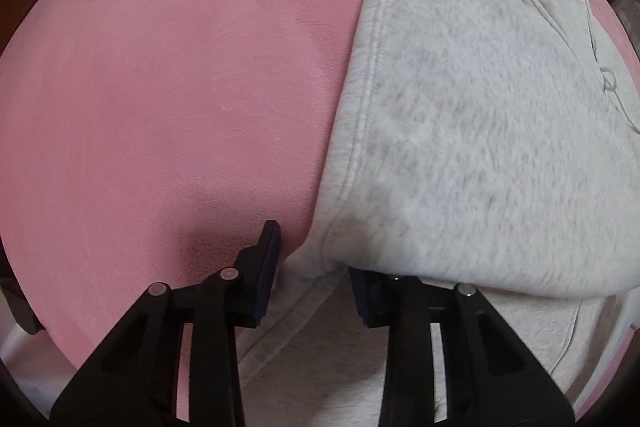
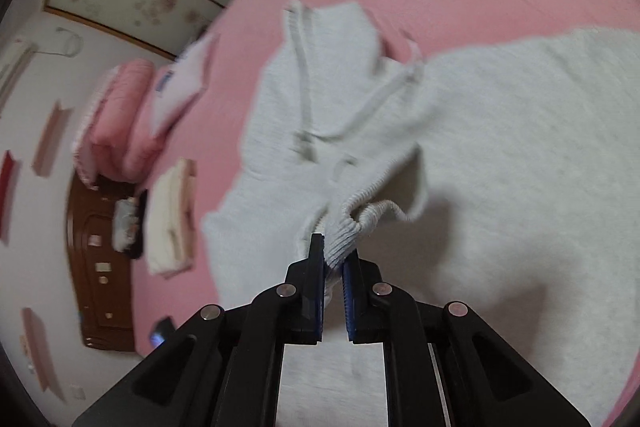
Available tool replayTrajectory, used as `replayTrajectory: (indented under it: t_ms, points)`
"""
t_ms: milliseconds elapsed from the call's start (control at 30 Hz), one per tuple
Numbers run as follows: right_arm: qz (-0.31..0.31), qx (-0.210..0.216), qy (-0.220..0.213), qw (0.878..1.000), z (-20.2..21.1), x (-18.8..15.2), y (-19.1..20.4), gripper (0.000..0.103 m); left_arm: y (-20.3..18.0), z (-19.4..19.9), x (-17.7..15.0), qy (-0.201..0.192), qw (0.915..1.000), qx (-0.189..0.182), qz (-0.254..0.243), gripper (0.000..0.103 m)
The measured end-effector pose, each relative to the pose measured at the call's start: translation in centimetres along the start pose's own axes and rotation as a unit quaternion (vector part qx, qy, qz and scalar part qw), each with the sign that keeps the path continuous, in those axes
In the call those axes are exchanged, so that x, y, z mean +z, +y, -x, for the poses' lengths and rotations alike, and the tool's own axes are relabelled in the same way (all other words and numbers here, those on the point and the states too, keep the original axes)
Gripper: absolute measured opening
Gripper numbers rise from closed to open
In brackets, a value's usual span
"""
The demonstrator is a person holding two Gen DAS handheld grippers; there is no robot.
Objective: Fold large clothes
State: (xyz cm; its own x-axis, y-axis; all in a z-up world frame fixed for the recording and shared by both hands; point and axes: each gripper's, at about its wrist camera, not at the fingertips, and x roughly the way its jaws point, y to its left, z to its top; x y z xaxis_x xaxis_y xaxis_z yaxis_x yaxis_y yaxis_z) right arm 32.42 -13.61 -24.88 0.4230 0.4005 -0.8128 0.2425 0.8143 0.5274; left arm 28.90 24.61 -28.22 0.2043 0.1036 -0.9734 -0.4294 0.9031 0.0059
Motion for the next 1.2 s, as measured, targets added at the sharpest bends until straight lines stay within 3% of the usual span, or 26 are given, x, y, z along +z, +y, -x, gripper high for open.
replayTrajectory:
  t_ms: [100, 233, 333, 467, 567, 633, 700, 800, 900, 967, 1033, 1133, 1200]
  points:
    - [-0.003, -0.048, 0.004, 0.999, -2.4, -2.1, -3.8, 0.008, 0.3, 0.0, 0.0, 0.012, 0.9999, -0.007, 0.006, 0.029]
    - [-0.068, -0.094, 0.036, 0.993, -5.7, -4.9, -8.6, 0.008, 1.3, 0.4, -0.1, 0.040, 0.9990, -0.014, 0.015, 0.029]
    - [-0.094, -0.114, 0.019, 0.989, -5.4, -5.2, -9.1, 0.015, 2.1, 1.7, -0.6, 0.058, 0.9980, -0.002, 0.025, 0.029]
    - [-0.069, -0.219, -0.048, 0.972, -1.1, -5.3, -6.5, 0.028, 1.5, 5.5, -1.9, 0.030, 0.9995, 0.009, -0.004, 0.029]
    - [-0.030, -0.174, -0.065, 0.982, 0.8, -5.4, -4.9, 0.028, 0.2, 9.4, -3.4, -0.026, 0.9982, -0.037, -0.040, 0.022]
    - [0.015, -0.119, -0.031, 0.992, 0.0, -5.6, -3.2, 0.028, -2.4, 10.6, -3.4, -0.041, 0.9956, -0.050, -0.068, 0.017]
    - [0.029, -0.049, 0.018, 0.998, -2.2, -5.8, -1.3, 0.017, -4.1, 11.4, -3.8, -0.056, 0.9910, -0.079, -0.093, 0.015]
    - [0.044, 0.015, 0.065, 0.997, -6.0, -6.8, 1.8, 0.009, -8.2, 11.0, -2.5, -0.010, 0.9823, -0.141, -0.122, 0.015]
    - [0.005, 0.053, 0.115, 0.992, -9.9, -8.4, 3.9, 0.008, -10.4, 9.3, -2.1, 0.023, 0.9840, -0.134, -0.115, 0.015]
    - [-0.015, 0.061, 0.131, 0.989, -11.9, -9.5, 4.9, 0.008, -10.6, 7.4, -1.7, 0.045, 0.9843, -0.135, -0.105, 0.015]
    - [-0.010, 0.056, 0.130, 0.990, -13.7, -9.9, 5.3, 0.008, -9.6, 3.7, 1.0, 0.079, 0.9856, -0.129, -0.076, 0.015]
    - [0.025, 0.011, 0.114, 0.993, -14.5, -9.4, 5.0, 0.008, -6.3, 1.1, 2.6, 0.107, 0.9907, -0.084, -0.011, 0.014]
    - [0.045, -0.021, 0.086, 0.995, -13.5, -7.8, 3.0, 0.001, -3.8, 1.1, 3.0, 0.103, 0.9904, -0.087, 0.026, 0.014]
